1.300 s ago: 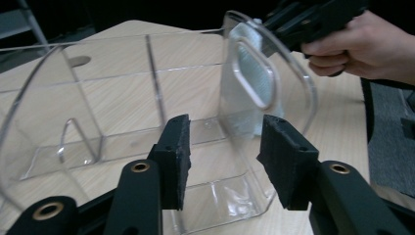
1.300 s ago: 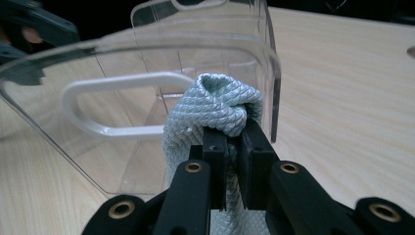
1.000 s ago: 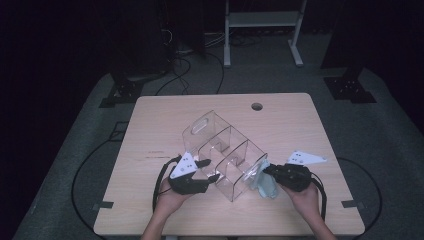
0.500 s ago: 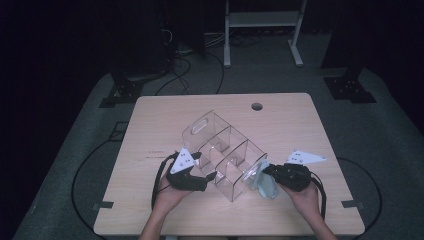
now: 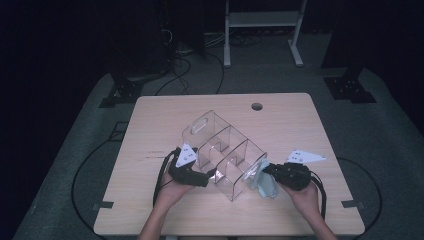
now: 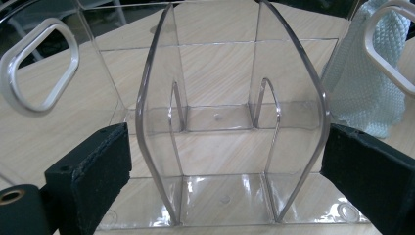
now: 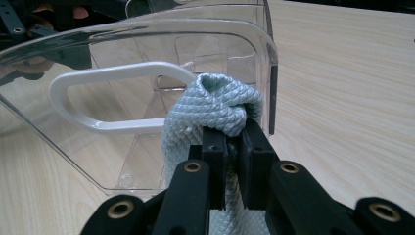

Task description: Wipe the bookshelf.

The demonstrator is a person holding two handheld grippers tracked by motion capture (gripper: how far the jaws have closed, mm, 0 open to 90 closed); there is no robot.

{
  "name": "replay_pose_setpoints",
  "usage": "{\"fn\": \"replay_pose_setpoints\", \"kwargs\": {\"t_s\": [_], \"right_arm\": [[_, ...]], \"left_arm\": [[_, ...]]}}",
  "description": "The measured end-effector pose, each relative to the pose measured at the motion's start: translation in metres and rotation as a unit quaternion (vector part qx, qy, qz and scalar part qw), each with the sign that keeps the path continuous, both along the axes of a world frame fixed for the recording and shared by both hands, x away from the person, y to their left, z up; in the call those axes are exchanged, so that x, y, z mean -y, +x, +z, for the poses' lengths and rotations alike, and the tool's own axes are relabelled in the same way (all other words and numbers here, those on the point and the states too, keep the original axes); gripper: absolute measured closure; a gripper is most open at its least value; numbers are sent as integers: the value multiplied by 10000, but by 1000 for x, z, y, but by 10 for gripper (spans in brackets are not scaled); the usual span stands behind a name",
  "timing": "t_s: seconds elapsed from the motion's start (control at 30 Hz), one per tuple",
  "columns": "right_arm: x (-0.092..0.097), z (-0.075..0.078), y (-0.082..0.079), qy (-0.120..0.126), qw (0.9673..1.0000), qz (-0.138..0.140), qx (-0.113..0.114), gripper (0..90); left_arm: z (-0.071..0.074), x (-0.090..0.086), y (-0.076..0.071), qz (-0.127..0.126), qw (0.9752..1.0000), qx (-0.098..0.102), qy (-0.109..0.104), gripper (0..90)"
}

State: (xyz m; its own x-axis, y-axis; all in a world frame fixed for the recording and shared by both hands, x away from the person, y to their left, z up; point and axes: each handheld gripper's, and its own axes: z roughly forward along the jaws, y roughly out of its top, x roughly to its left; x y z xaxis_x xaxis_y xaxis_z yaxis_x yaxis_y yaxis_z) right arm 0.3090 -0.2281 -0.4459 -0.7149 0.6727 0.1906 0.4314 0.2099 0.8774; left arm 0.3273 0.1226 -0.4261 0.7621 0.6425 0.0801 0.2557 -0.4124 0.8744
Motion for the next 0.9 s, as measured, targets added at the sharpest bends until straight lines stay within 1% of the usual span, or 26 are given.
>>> {"fn": "replay_pose_setpoints", "kwargs": {"t_s": [0.03,0.07,0.1,0.17,0.3,0.33,0.37,0.4,0.43,0.5,0.57,0.6,0.7,0.73,0.77,0.8,0.87,0.9], "right_arm": [[0,0,0,3,10000,-3,-6,825],[0,0,1,7,10000,-3,-6,825],[0,0,1,8,10000,-5,-8,824],[0,0,1,8,10000,-9,-12,824],[0,3,1,34,10000,-13,18,824],[2,9,1,113,9999,-31,100,824],[2,9,1,113,9999,-31,100,824],[2,11,1,143,9998,-52,153,824],[3,12,2,165,9997,-64,167,824],[4,9,2,212,9996,-93,146,824],[3,6,3,192,9997,-83,118,824],[3,1,4,152,9998,-80,28,824],[3,1,4,154,9999,-54,-2,824],[1,8,2,124,9999,-33,74,824],[1,8,2,124,9999,-33,74,824],[0,16,-1,155,9997,-8,197,824],[0,18,-1,166,9996,8,220,824],[-1,20,-1,143,9995,36,275,824]], "left_arm": [[0,1,1,-8,10000,7,9,44],[-1,5,3,-17,10000,-44,21,43],[-1,6,5,-22,9999,-58,82,44],[-2,7,6,-31,9999,-87,50,43],[-6,13,11,-2,9998,-122,187,47],[-7,13,12,23,9998,-169,123,60],[-7,13,12,23,9998,-169,123,66],[-7,13,11,35,9998,-179,109,66],[-7,13,10,58,9998,-184,67,77],[-7,12,10,51,9998,-177,37,82],[-8,12,8,66,9998,-168,0,82],[-8,11,6,68,9998,-167,-27,82],[-9,10,4,63,9998,-179,-54,83],[-9,8,2,52,9998,-186,-50,83],[-9,8,1,63,9998,-188,-33,83],[-9,7,0,74,9998,-187,-49,83],[-9,4,-3,92,9998,-185,-82,84],[-10,3,-5,109,9997,-188,-91,84]]}}
